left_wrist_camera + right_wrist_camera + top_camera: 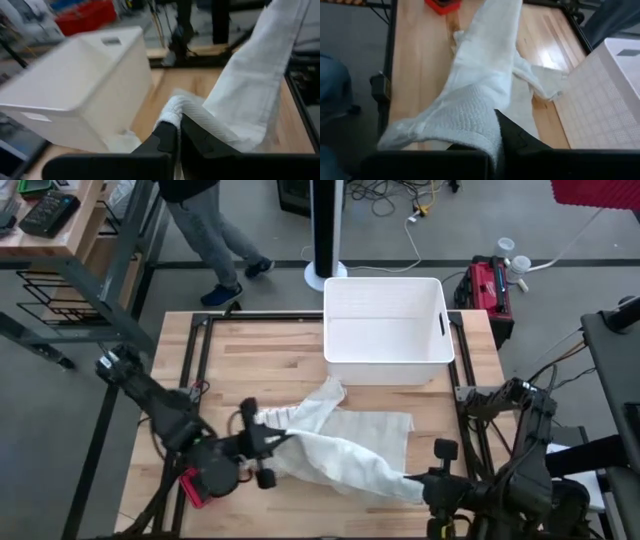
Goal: Fold towel
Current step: Fold the light gray patterned towel
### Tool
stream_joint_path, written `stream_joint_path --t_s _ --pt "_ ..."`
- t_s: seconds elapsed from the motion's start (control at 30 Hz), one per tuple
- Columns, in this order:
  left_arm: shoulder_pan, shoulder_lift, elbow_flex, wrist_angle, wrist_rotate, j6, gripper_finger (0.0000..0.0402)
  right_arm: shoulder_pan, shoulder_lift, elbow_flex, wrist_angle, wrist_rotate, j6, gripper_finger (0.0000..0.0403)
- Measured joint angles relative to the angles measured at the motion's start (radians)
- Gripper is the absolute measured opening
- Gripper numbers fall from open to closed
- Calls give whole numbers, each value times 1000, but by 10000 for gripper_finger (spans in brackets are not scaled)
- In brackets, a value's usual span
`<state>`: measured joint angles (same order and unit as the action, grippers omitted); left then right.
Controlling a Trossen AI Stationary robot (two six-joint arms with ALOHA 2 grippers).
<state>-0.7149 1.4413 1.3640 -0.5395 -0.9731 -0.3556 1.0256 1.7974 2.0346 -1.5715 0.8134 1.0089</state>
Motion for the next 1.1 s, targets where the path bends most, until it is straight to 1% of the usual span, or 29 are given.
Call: stream_joint_path --t_s 0.1,0.23,0.4,0.57,0.73,0.9,1.0,1.1 --pt "-40 -37 0 0 -90 24 0 2 -10 33 1 32 -49 0" --pt "-51 -65 0 -2 -137 85 0 1 -45 83 1 98 -152 0" --pt "-31 -105 0 -1 -155 217 0 -8 -105 136 0 194 -210 0" --pt "-15 -171 0 1 -156 259 0 -10 -173 139 0 272 -187 0" --pt "-22 -186 0 0 -134 265 0 -10 -185 118 2 269 -66 0" --pt "-46 -157 0 7 -107 265 0 1 -140 95 16 215 77 0" --pt "-71 -151 0 34 -107 266 0 12 -111 99 71 181 88 0" --pt "-98 -150 24 36 -108 269 0 27 -104 103 171 179 33 0"
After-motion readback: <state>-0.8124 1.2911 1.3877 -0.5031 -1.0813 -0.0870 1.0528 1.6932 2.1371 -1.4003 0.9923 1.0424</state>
